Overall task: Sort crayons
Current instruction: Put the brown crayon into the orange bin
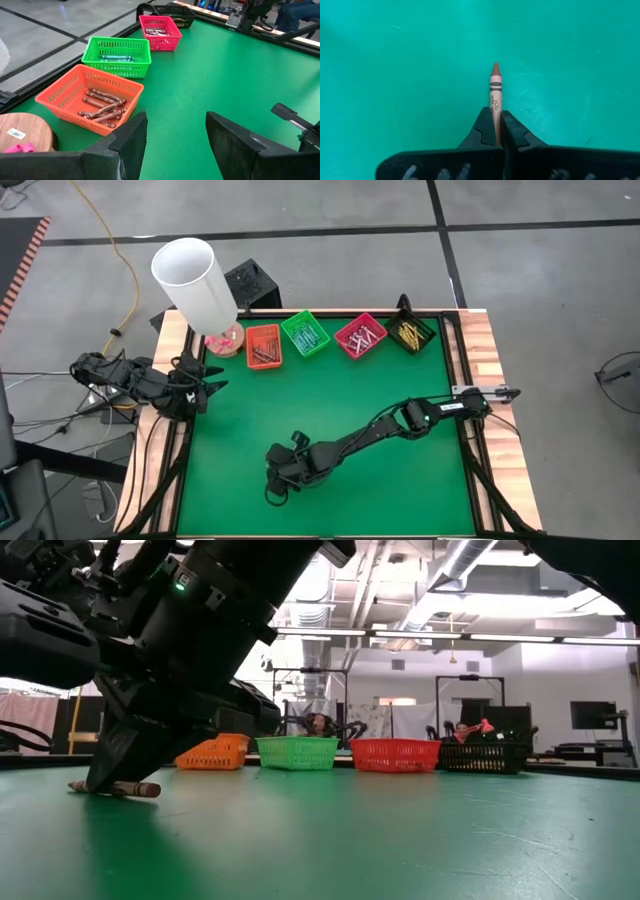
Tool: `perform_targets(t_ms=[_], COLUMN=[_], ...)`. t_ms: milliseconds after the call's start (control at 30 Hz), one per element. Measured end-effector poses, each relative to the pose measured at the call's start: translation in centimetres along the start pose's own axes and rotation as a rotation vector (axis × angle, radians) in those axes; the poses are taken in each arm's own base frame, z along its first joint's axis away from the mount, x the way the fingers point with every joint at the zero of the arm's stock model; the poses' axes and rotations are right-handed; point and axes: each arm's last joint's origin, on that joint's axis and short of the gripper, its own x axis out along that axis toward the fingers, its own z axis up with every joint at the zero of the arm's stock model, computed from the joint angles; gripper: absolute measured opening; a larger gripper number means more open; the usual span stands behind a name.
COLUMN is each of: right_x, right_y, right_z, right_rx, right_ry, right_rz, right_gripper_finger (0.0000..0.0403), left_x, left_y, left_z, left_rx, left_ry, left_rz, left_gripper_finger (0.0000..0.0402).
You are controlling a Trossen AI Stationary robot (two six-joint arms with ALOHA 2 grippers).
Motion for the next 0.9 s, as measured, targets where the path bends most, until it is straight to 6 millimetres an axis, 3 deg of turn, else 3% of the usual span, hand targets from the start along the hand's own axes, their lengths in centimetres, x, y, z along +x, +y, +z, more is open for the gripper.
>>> perform_targets(t_ms=[633, 900], right_x=[1.7, 1.0], right_y=[-3.9, -5.9], right_z=[3.4, 7.7], right_rx=[-0.041, -0.093], right_ry=[-0.029, -0.102], right_rz=[-0.068, -0.057], right_gripper_finger=[0.0, 0.0], left_x=[0.0, 0.0], left_y=[0.0, 0.0], left_z=[0.0, 0.0], left_rx=[0.0, 0.0], left_ry=[0.0, 0.0], left_rz=[0.0, 0.0], left_gripper_finger=[0.0192, 0.0192])
